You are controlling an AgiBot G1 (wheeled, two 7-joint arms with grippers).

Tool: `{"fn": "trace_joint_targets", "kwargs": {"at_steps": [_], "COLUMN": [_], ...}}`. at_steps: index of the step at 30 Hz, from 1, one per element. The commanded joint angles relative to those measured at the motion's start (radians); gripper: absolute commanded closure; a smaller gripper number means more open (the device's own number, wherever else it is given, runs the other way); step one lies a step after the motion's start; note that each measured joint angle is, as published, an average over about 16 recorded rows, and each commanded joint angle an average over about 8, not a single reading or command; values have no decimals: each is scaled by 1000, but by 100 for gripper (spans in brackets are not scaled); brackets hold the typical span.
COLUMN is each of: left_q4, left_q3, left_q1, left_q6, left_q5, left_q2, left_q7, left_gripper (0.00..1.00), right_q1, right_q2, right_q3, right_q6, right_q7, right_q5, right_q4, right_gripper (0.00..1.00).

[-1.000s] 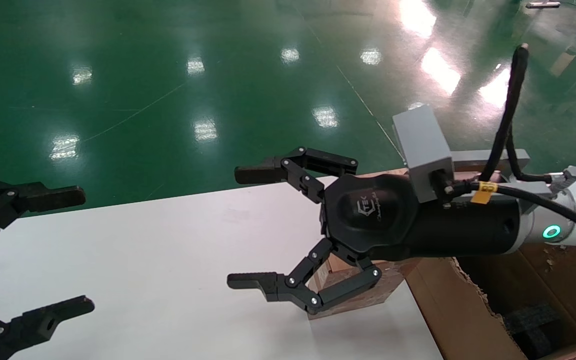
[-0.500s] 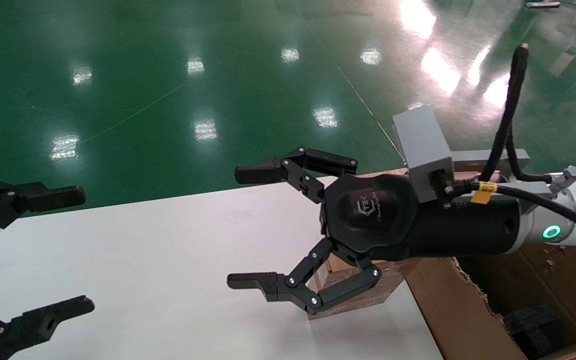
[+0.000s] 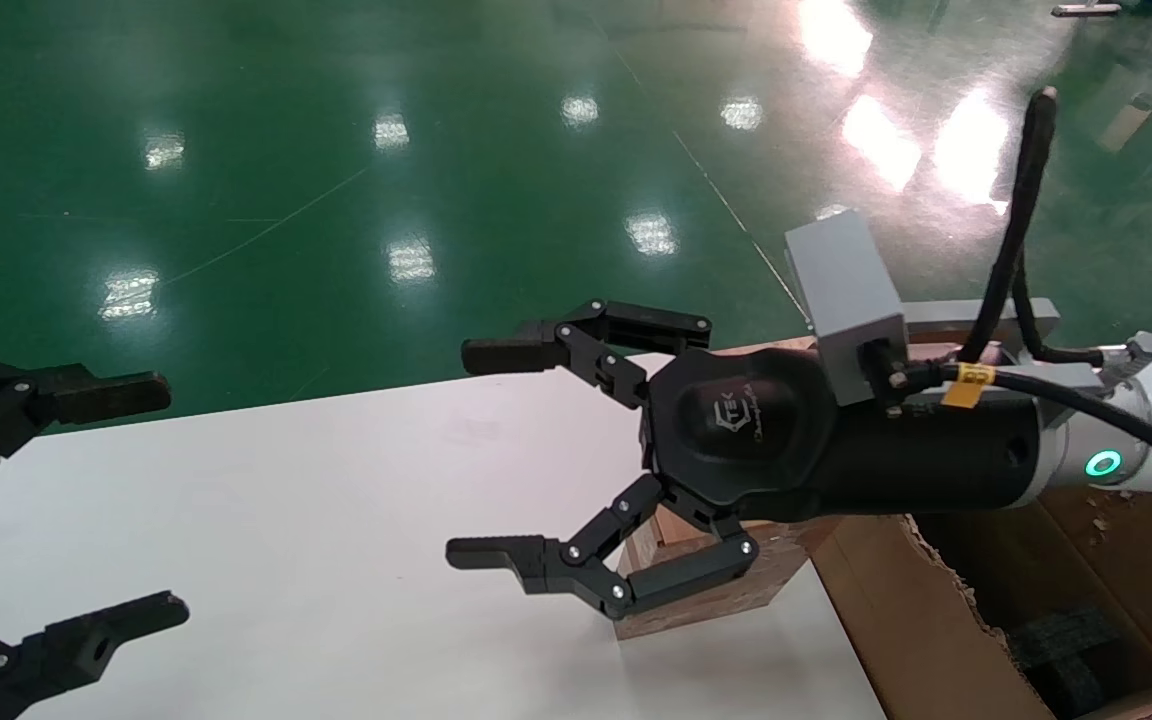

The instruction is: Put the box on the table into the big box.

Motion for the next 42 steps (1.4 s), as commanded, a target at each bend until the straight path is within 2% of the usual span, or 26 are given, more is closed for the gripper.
{"fn": "trace_joint_targets", "kwargs": {"at_steps": [1, 3, 4, 11, 12, 21, 28, 39, 41, 42], "left_q4": [0, 0, 0, 0, 0, 0, 0, 0, 0, 0], "left_q3": [0, 0, 0, 0, 0, 0, 0, 0, 0, 0], "left_q1": [0, 0, 0, 0, 0, 0, 0, 0, 0, 0], "left_q6": [0, 0, 0, 0, 0, 0, 0, 0, 0, 0], "left_q5": [0, 0, 0, 0, 0, 0, 0, 0, 0, 0], "left_q2": [0, 0, 0, 0, 0, 0, 0, 0, 0, 0], "left_q7": [0, 0, 0, 0, 0, 0, 0, 0, 0, 0], "left_gripper": [0, 0, 0, 0, 0, 0, 0, 0, 6, 15], "right_q1": [0, 0, 0, -1, -1, -16, -35, -96, -106, -110], "right_q2": [0, 0, 0, 0, 0, 18, 51, 170, 190, 198], "right_q3": [0, 0, 0, 1, 0, -22, -34, -110, -126, -134], "right_q6": [0, 0, 0, -1, -1, -42, -75, -97, -98, -98], "right_q7": [0, 0, 0, 0, 0, -5, -47, -151, -176, -189], "right_q5": [0, 0, 0, 0, -1, -24, -33, -29, -15, -8], "right_q4": [0, 0, 0, 0, 0, -46, -113, -210, -233, -244], "right_gripper": [100, 100, 90, 3, 0, 0, 0, 0, 0, 0]}}
